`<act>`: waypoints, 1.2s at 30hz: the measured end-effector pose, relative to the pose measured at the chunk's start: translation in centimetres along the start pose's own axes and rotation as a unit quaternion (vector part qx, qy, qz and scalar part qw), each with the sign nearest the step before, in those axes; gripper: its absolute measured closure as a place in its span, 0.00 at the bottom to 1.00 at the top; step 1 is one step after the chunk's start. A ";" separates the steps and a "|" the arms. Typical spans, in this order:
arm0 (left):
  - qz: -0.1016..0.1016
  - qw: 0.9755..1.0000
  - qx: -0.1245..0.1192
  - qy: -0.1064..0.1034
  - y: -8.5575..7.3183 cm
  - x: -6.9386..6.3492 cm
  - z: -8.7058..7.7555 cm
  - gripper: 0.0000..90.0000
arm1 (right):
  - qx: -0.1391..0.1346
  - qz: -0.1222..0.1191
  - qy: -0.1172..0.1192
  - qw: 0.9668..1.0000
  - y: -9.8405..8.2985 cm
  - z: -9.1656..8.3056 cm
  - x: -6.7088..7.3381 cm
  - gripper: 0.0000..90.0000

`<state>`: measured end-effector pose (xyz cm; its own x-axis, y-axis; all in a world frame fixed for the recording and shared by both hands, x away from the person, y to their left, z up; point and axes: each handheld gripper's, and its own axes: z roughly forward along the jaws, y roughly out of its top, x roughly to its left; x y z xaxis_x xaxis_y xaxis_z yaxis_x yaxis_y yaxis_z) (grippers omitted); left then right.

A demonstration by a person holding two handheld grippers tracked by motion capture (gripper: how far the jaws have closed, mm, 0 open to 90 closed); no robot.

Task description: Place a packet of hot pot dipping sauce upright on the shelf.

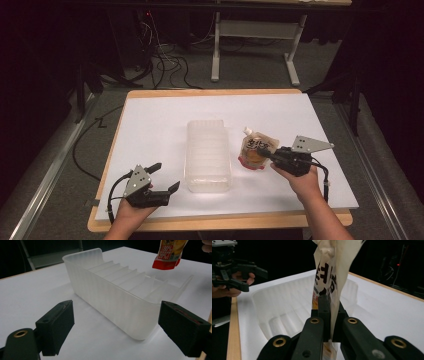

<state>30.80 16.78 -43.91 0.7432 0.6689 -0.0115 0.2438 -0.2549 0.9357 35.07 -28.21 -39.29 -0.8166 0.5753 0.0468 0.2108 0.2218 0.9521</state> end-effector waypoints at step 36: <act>-0.004 1.000 -0.001 -0.005 0.0 -0.1 -0.1 0.16 | 0.024 -0.024 0.060 0.998 1.9 7.2 1.9 1.00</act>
<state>30.66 16.76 -43.92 0.7474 0.6639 -0.0227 0.2485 -0.2477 0.9364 37.77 -21.02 -39.51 -0.8841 0.4656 0.0398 0.1929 0.2860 0.9386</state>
